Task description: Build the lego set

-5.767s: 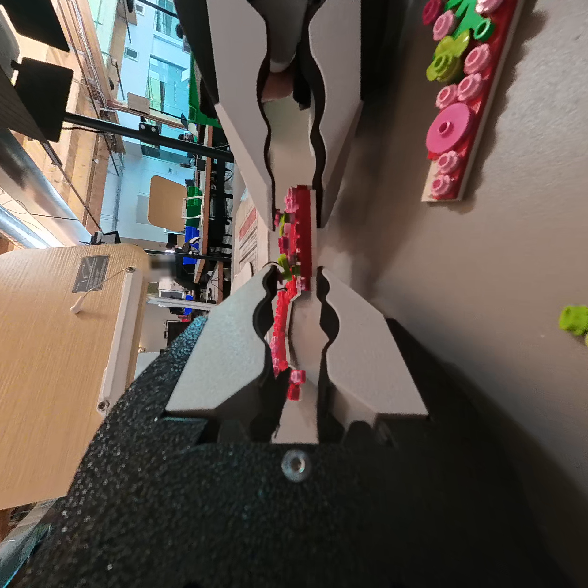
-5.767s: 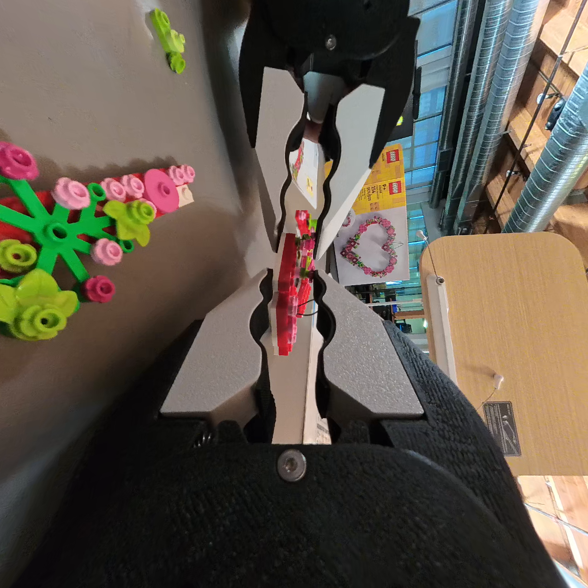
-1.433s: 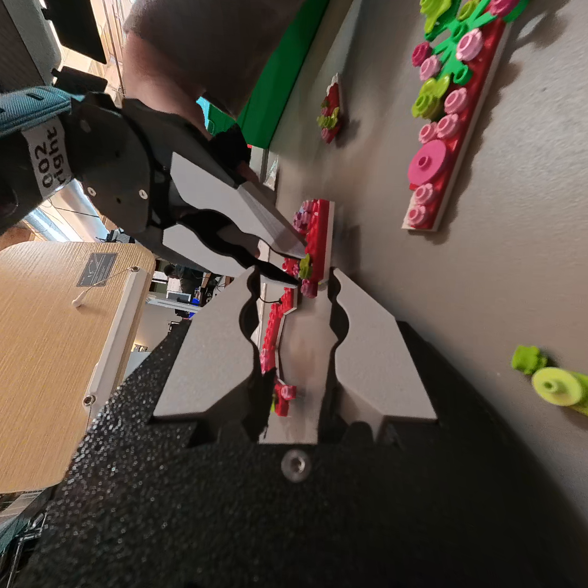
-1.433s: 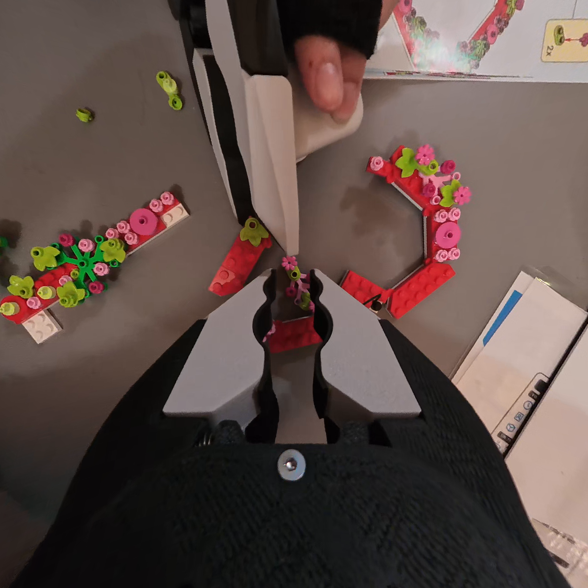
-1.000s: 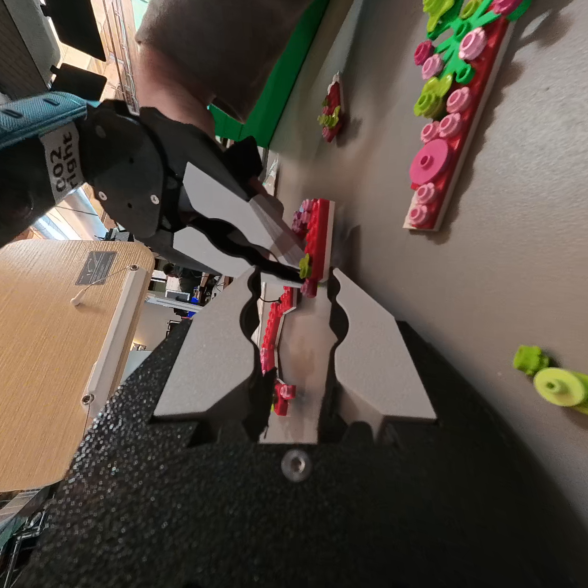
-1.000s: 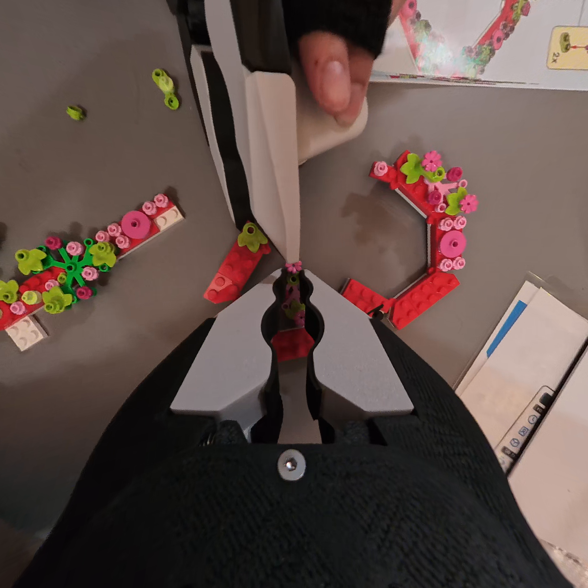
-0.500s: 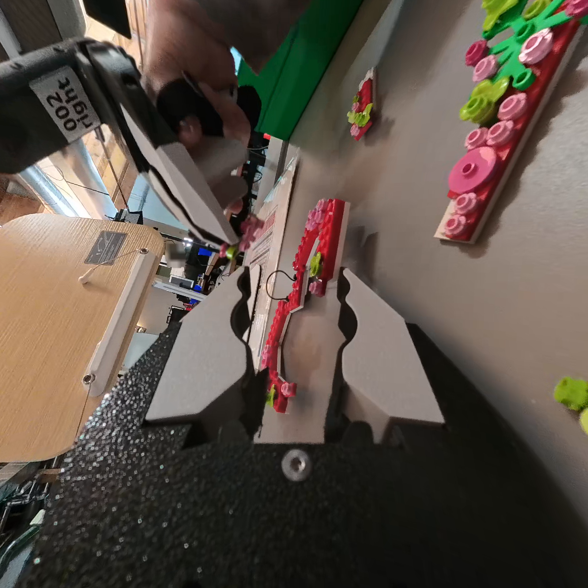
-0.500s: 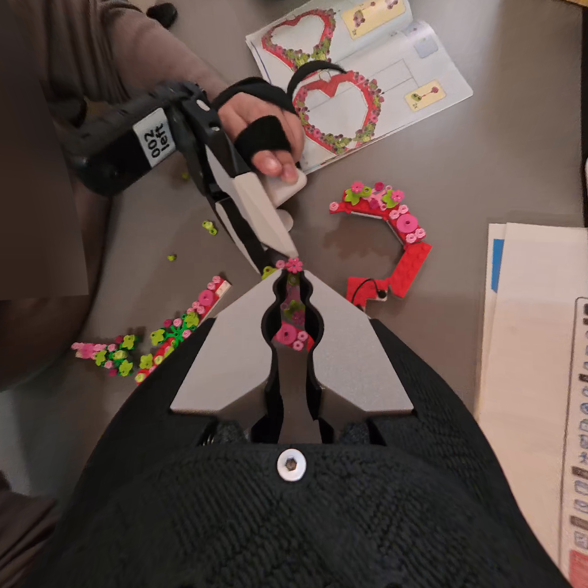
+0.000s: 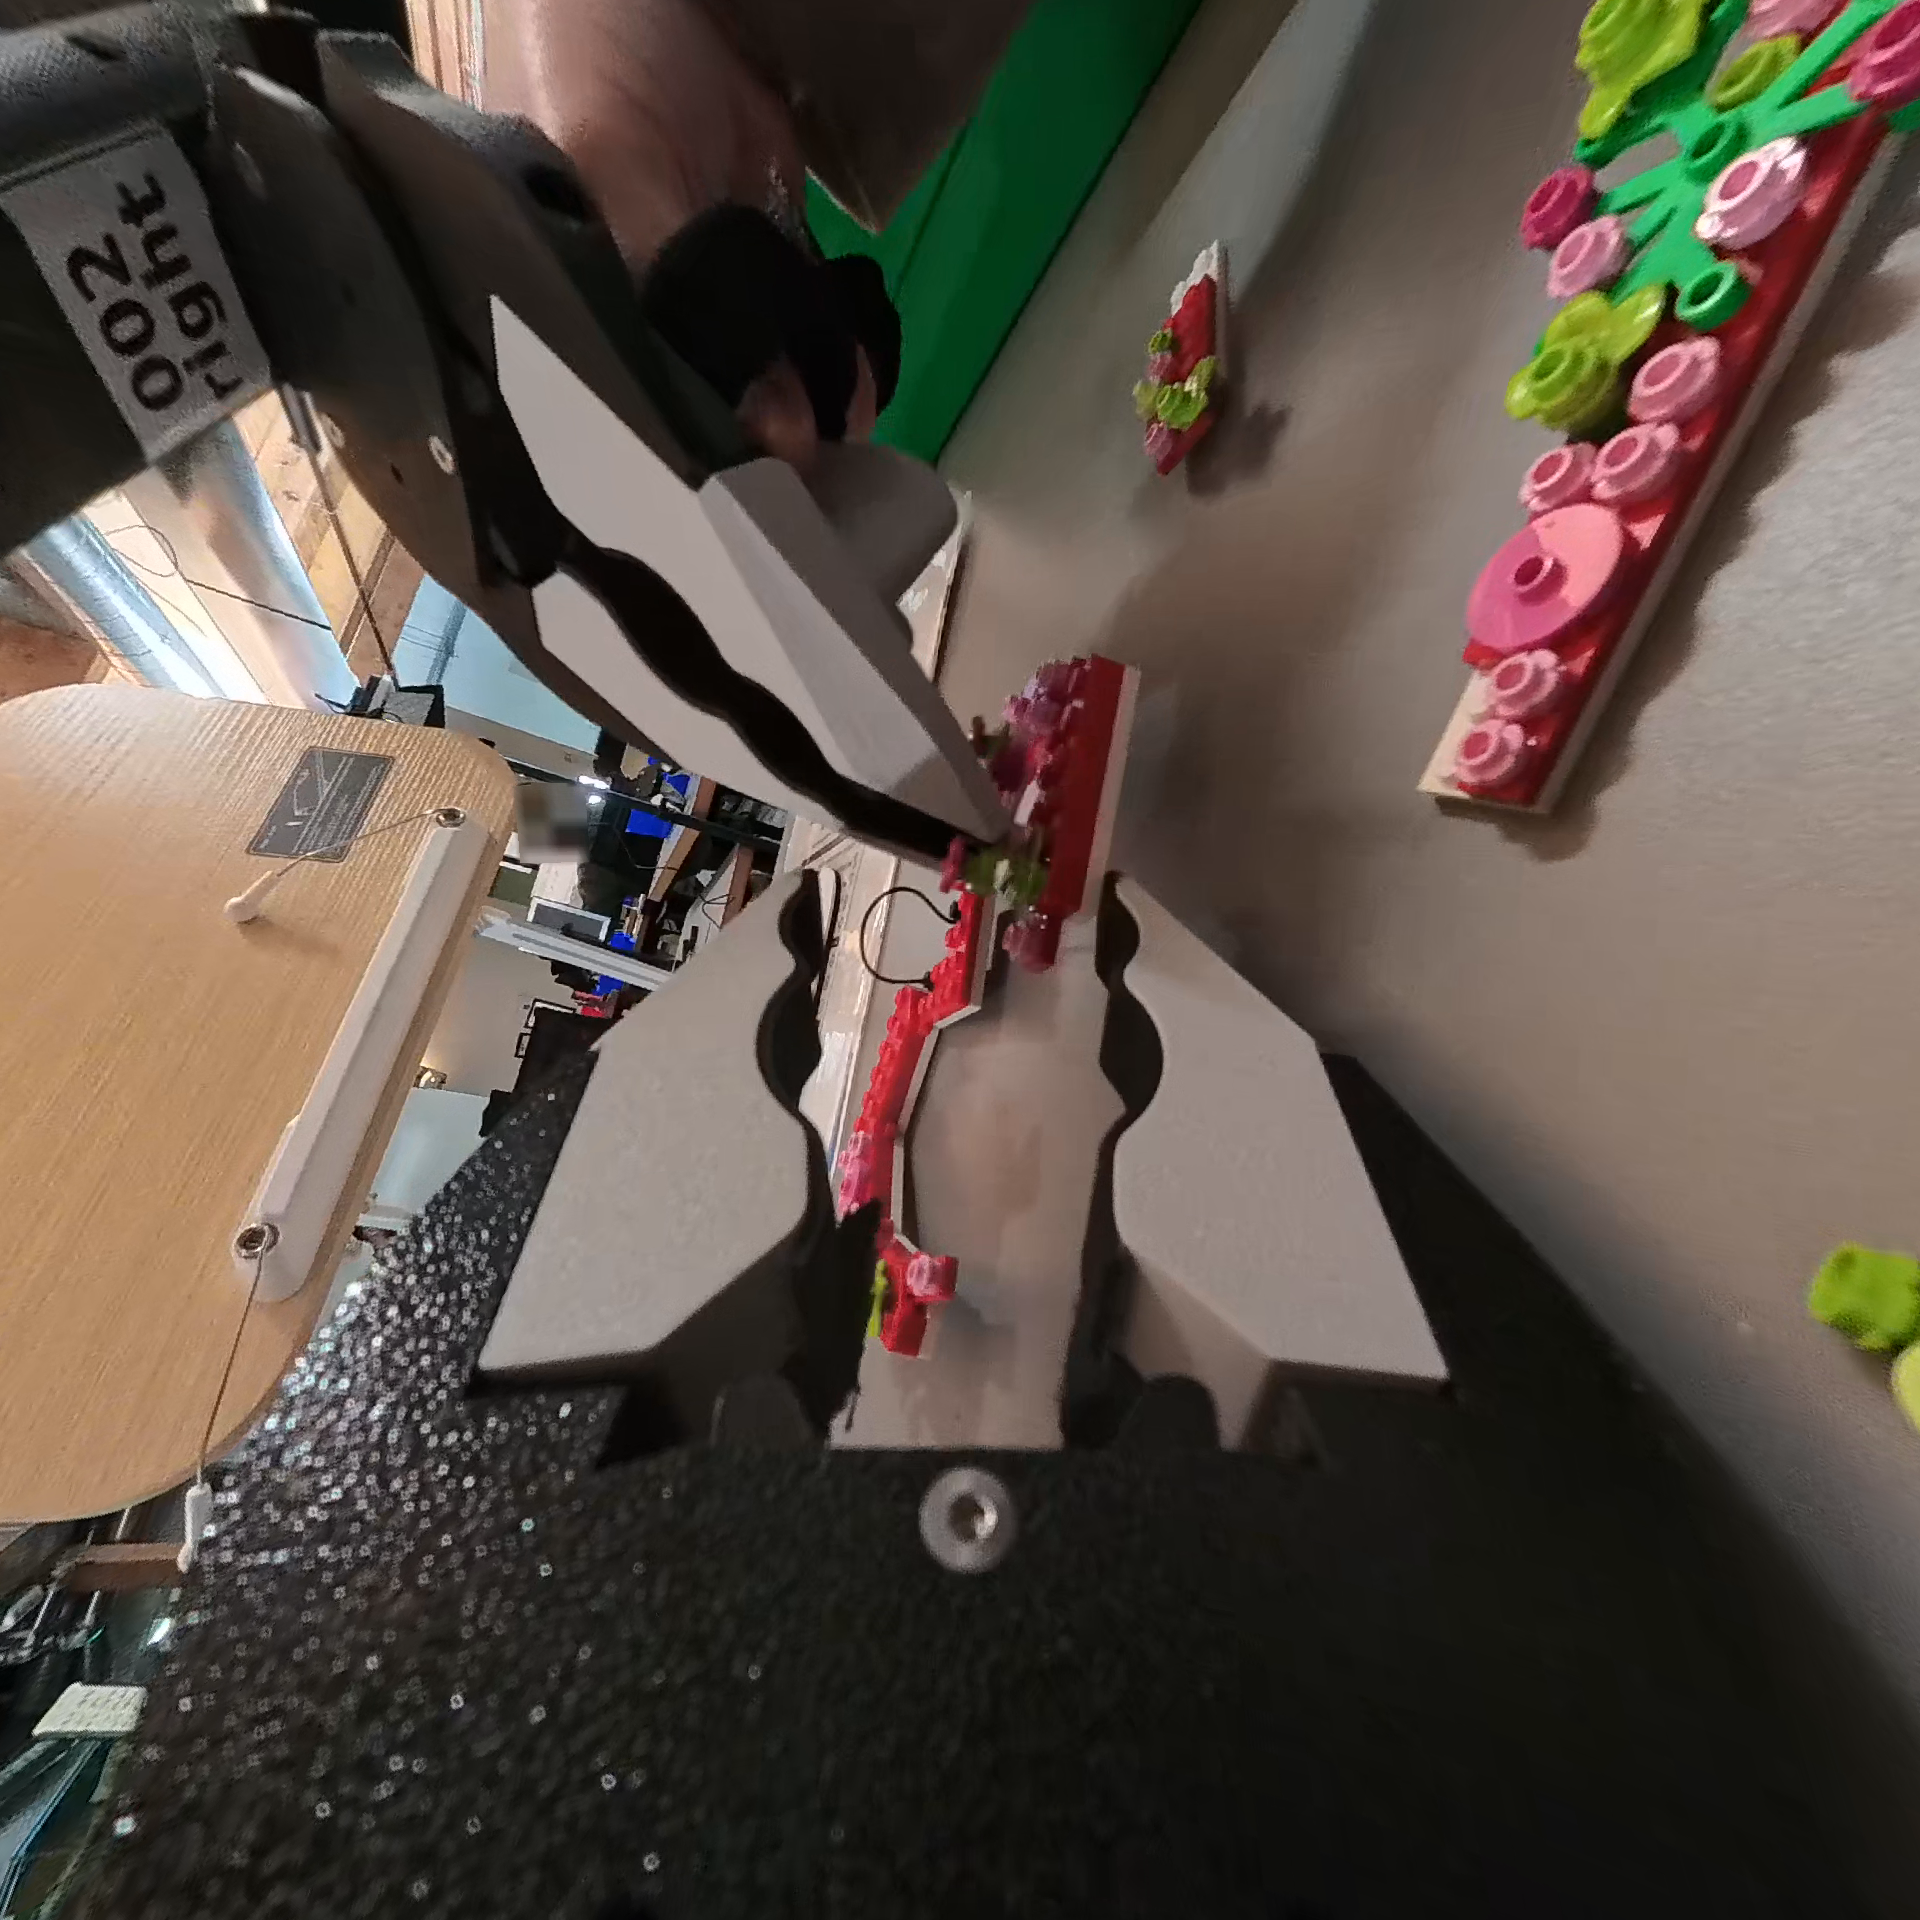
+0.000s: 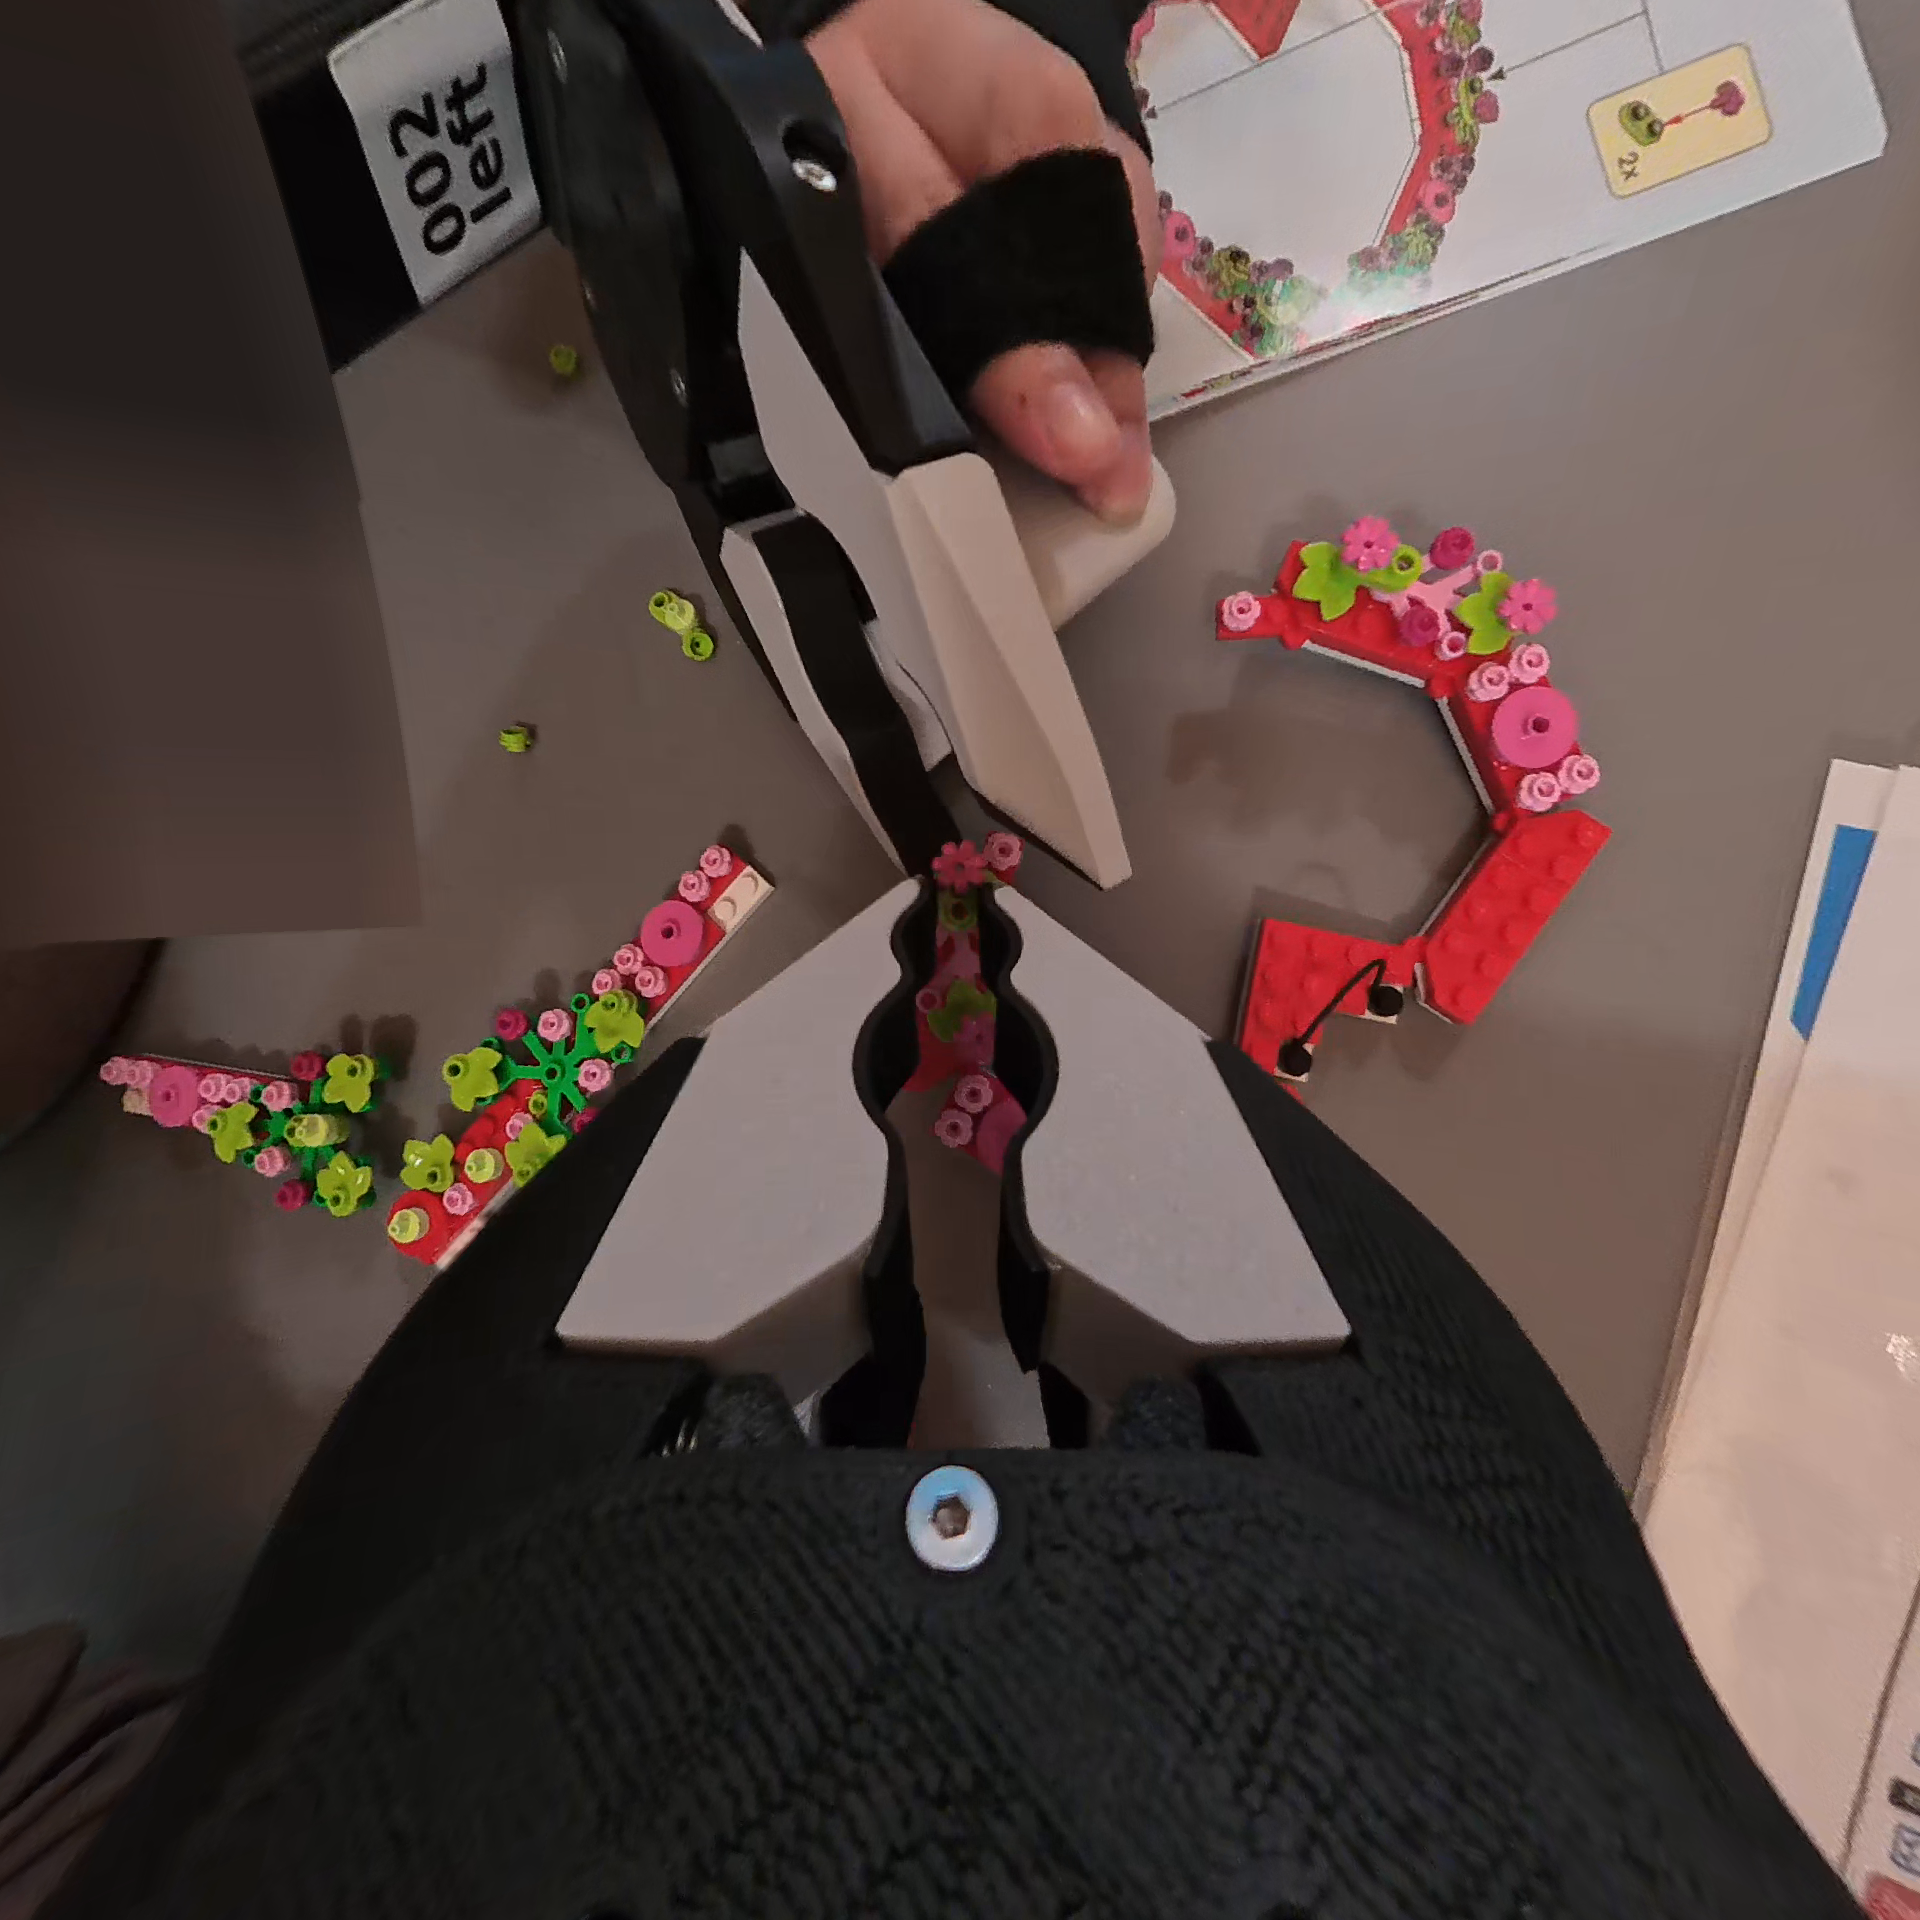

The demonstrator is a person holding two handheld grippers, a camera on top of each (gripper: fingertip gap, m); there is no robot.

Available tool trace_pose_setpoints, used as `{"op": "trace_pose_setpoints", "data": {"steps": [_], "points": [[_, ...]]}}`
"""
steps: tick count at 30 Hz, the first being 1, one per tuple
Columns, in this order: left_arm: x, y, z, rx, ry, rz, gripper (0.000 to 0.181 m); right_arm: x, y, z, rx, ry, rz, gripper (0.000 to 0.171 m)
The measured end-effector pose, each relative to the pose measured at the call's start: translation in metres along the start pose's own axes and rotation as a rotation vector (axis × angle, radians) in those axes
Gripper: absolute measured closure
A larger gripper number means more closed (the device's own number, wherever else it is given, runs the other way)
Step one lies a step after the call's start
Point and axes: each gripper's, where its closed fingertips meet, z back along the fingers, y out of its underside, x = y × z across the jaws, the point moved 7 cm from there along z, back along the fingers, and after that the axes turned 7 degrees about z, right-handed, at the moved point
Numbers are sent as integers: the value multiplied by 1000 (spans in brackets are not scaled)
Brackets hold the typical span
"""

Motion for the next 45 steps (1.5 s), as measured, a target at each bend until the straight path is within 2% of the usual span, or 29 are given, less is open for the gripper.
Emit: {"op": "trace_pose_setpoints", "data": {"steps": [13,16,19,23,30,36,45], "points": [[-1,0,-1,8,2,-19,133,7,-4,-1,135,121,86,165],[-1,0,-1,9,3,-20,133,8,-2,9,201,197,95,165],[-1,0,-1,11,2,-22,133,18,11,29,269,238,13,165],[-1,0,-1,11,4,-25,133,35,40,23,359,211,-58,165],[-2,0,-1,9,9,-28,134,40,54,8,340,196,-48,165],[-2,0,-1,9,13,-30,135,41,53,8,308,166,-40,155],[-3,0,-1,9,15,-38,136,43,56,16,305,157,25,155]]}}
